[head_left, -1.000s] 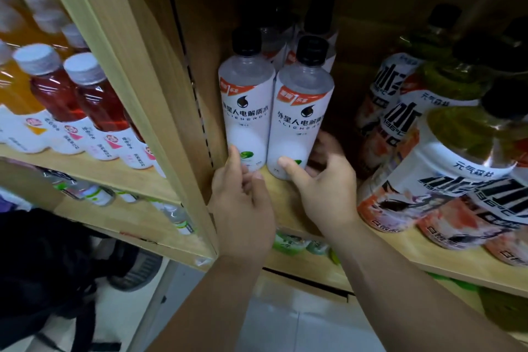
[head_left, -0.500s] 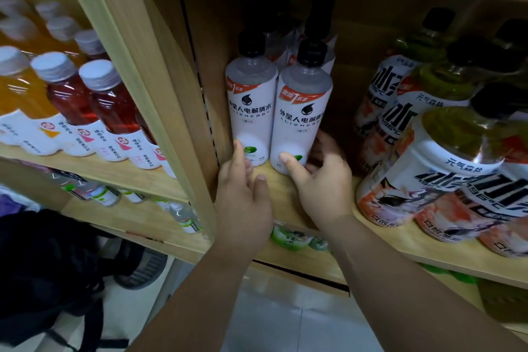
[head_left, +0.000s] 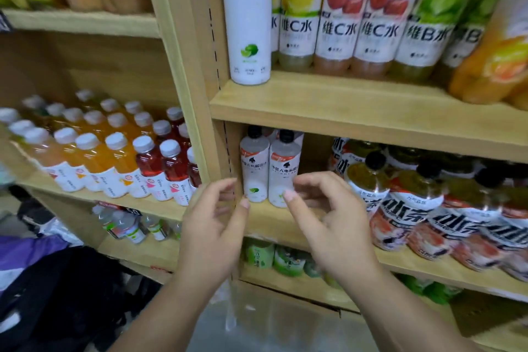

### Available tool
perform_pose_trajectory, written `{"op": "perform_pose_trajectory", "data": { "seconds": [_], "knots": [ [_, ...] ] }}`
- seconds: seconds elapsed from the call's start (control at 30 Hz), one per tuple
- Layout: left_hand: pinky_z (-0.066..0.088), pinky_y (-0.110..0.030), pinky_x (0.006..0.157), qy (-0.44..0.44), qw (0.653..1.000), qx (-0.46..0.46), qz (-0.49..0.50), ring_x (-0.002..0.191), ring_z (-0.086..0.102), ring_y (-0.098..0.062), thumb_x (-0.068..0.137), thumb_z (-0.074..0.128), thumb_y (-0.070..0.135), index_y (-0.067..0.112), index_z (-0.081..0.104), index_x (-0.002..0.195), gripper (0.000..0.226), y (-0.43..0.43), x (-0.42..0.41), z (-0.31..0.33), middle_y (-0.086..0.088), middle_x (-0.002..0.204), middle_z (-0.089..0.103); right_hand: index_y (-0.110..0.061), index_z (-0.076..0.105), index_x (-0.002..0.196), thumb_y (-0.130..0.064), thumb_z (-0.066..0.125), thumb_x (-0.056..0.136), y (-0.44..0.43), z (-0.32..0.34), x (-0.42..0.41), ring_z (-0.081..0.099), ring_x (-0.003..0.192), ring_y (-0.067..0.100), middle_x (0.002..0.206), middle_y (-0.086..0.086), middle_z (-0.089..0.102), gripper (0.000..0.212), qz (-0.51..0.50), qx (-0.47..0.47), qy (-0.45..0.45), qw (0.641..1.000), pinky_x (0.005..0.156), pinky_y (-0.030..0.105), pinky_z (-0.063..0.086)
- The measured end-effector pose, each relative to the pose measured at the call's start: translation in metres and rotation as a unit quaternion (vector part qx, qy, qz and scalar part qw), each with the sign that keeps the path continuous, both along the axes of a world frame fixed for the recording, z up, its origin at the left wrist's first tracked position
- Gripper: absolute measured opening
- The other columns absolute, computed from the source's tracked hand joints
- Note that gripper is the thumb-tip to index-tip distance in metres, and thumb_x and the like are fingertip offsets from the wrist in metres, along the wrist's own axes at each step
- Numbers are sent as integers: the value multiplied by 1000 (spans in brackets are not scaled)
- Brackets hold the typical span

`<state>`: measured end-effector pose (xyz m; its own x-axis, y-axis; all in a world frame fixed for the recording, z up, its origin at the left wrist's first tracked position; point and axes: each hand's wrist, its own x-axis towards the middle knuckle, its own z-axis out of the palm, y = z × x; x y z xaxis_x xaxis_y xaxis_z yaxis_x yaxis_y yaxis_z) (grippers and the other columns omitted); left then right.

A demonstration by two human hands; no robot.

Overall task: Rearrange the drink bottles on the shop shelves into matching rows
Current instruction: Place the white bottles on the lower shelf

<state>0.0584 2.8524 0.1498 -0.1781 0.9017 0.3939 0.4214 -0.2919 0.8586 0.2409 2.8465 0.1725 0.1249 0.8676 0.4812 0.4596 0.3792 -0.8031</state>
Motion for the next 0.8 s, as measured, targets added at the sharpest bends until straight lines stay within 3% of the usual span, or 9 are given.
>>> {"op": "perform_pose_trajectory", "data": {
  "seconds": [0.13,0.2,0.3,0.37,0.47,0.57,0.67,0.8],
  "knots": [
    [50,-23,90,57,993,103,0,110,59,-1,90,64,37,33,62,123,34,2,-11,79,20,114,56,-25,72,92,-28,74,89,-8,84,-8,68,80,6,85,-9,72,4,24,147,27,989,70,17,52],
    [50,-25,90,78,984,161,25,108,57,-2,89,63,38,28,62,127,39,9,-17,113,18,112,51,-31,69,92,-26,74,90,-1,121,-13,67,80,1,85,-13,71,8,34,163,59,984,71,13,49],
    [49,-39,101,73,975,187,93,115,55,-15,91,67,33,21,57,135,47,27,-22,155,6,124,48,-33,67,102,-30,78,90,37,156,-16,65,89,-5,95,-16,70,16,26,97,59,993,81,21,54],
    [39,-39,113,102,971,171,129,132,48,-24,93,70,31,17,49,147,59,42,-24,176,-5,142,47,-28,64,124,-42,78,88,67,171,-17,64,105,3,116,-12,69,41,11,26,29,999,94,36,56],
    [32,-41,117,169,966,136,143,145,34,-28,94,69,32,21,34,158,74,63,-29,194,-7,159,34,-22,45,150,-48,76,89,98,185,-24,58,125,18,146,-1,55,74,-3,-64,-11,998,104,38,48],
    [33,-40,115,218,954,135,154,141,35,-28,94,70,27,25,29,161,79,74,-34,198,-4,154,40,-21,34,157,-48,79,86,120,192,-36,54,134,22,149,0,53,88,24,-103,-8,994,109,41,45],
    [38,-41,108,240,946,141,168,131,40,-30,92,73,26,26,28,161,83,78,-37,196,-4,139,53,-19,36,154,-43,78,88,135,196,-50,58,122,17,132,-8,58,81,36,-115,3,993,98,35,47],
    [40,-41,103,259,940,143,169,121,44,-30,91,76,32,29,25,162,88,80,-43,188,-4,122,57,-16,40,145,-46,79,86,147,193,-62,59,124,26,136,3,61,77,-4,-109,35,993,104,47,50]
  ]
}}
